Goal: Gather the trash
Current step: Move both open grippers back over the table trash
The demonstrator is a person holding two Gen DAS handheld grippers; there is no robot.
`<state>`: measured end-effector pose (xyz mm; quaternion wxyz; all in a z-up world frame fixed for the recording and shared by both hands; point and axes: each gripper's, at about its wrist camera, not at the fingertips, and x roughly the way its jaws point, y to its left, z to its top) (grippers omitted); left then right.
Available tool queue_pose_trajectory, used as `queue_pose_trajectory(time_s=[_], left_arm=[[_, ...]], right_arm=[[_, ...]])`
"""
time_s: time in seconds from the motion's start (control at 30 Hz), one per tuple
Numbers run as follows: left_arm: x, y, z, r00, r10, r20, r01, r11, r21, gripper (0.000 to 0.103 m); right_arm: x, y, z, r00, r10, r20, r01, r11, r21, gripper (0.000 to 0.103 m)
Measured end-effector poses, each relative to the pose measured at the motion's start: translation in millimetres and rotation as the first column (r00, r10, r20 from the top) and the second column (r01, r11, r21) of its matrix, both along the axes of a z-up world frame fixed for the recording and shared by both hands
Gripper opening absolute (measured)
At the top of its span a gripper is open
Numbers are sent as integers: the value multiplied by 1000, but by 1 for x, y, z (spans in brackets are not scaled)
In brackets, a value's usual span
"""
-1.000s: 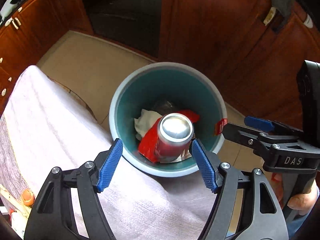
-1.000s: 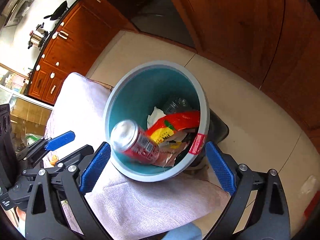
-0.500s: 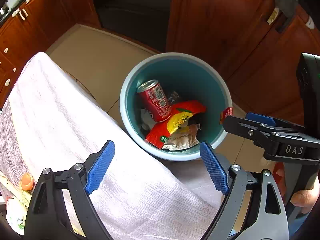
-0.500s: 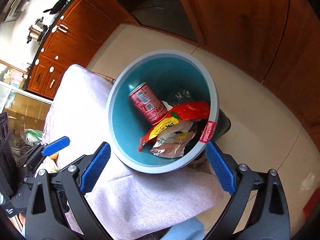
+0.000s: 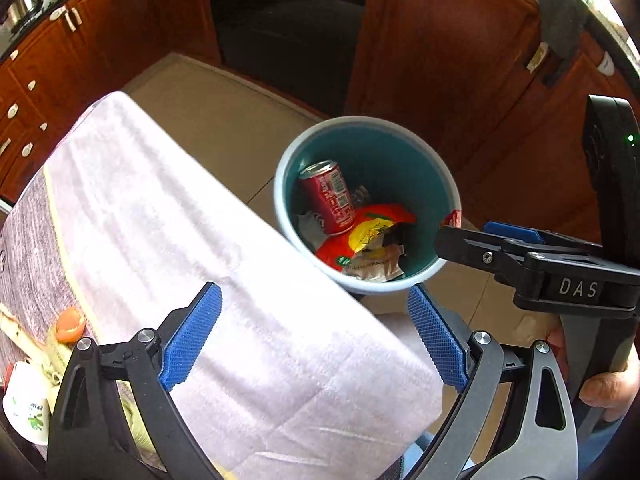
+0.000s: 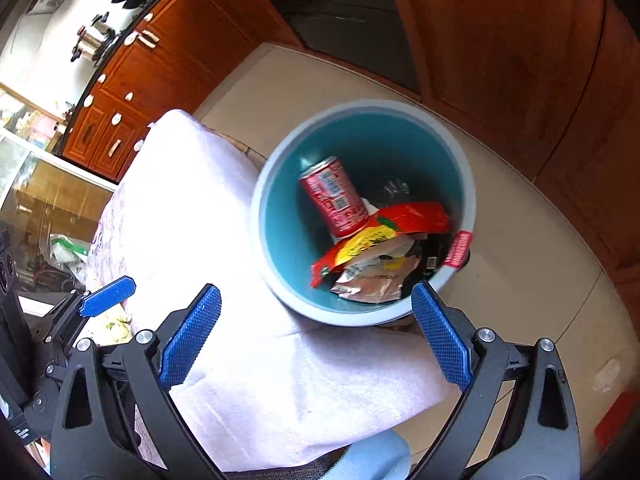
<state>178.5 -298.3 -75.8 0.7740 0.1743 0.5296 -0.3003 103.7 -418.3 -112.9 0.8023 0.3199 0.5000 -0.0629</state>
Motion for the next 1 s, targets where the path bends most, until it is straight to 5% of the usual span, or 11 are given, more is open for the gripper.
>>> queue_pose_trajectory(time_s=[0.67, 0.87, 1.0], left_arm=[[-13, 176, 28, 970, 236, 57, -231, 970, -76, 95], [-25, 246, 39, 952, 284, 116, -275, 957, -88, 95], [-30, 298, 45, 920, 356, 166, -343, 934, -104, 95]], right_arm=[[30, 145, 48, 967, 250, 45, -247, 967, -67, 92], [41, 198, 56, 938, 344, 54, -338, 937, -93, 92], [46, 241, 64, 884, 459, 86, -438, 880, -185, 92]])
